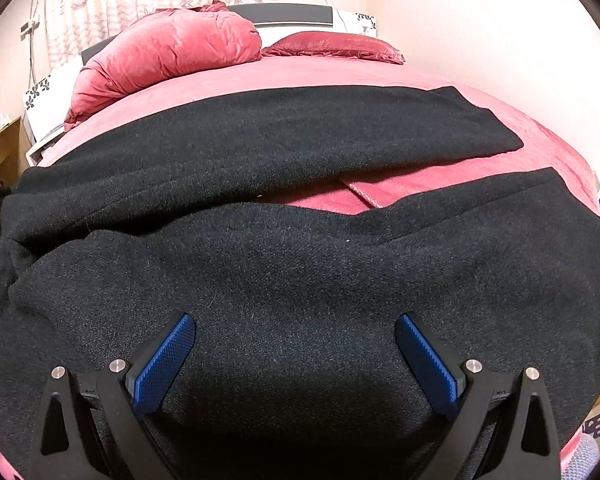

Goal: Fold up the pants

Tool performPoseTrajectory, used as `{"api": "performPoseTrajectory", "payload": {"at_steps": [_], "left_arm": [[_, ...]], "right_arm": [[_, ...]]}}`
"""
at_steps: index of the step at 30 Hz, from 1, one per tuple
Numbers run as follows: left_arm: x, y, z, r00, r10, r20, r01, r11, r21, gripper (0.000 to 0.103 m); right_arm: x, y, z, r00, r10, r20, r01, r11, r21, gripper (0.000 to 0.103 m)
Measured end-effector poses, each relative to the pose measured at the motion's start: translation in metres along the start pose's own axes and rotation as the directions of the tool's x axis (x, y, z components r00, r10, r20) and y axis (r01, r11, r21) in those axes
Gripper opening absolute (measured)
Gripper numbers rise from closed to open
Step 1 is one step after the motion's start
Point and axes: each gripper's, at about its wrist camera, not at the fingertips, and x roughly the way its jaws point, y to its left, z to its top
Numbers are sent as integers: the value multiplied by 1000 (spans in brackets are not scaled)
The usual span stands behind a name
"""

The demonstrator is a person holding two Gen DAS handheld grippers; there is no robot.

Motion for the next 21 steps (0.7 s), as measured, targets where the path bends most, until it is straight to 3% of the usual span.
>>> {"api": "performPoseTrajectory", "payload": {"at_steps": [1, 2, 5, 9, 12, 17, 21], "left_arm": [[-6, 3, -1, 1000, 27, 11, -27, 999, -18, 73], [-19, 11, -4, 998, 50, 43, -48, 997, -60, 88], [-51, 30, -15, 994, -7, 112, 24, 989, -149, 88], [-84, 28, -50, 980, -193, 45, 198, 970, -138, 89], [-104, 22, -87, 962, -272, 15, 272, 956, -108, 89], [-122, 14, -157, 959, -269, -83, 264, 962, -68, 89], [-139, 14, -190, 967, -246, -60, 245, 969, -32, 90]], "right_arm": [[1, -1, 1, 1000, 2, -1, -2, 1000, 1, 103], [1, -1, 1, 1000, 2, -1, -2, 1000, 2, 103], [2, -2, 2, 1000, 2, -4, -2, 1000, 2, 103], [3, -5, 5, 1000, 16, -15, -16, 1000, 8, 103], [-4, -18, 12, 997, 65, -43, -64, 997, 38, 103], [-32, -78, 29, 993, 119, -7, -116, 978, 175, 103], [-45, -149, 34, 1000, 18, -8, -15, 963, 269, 103]]}}
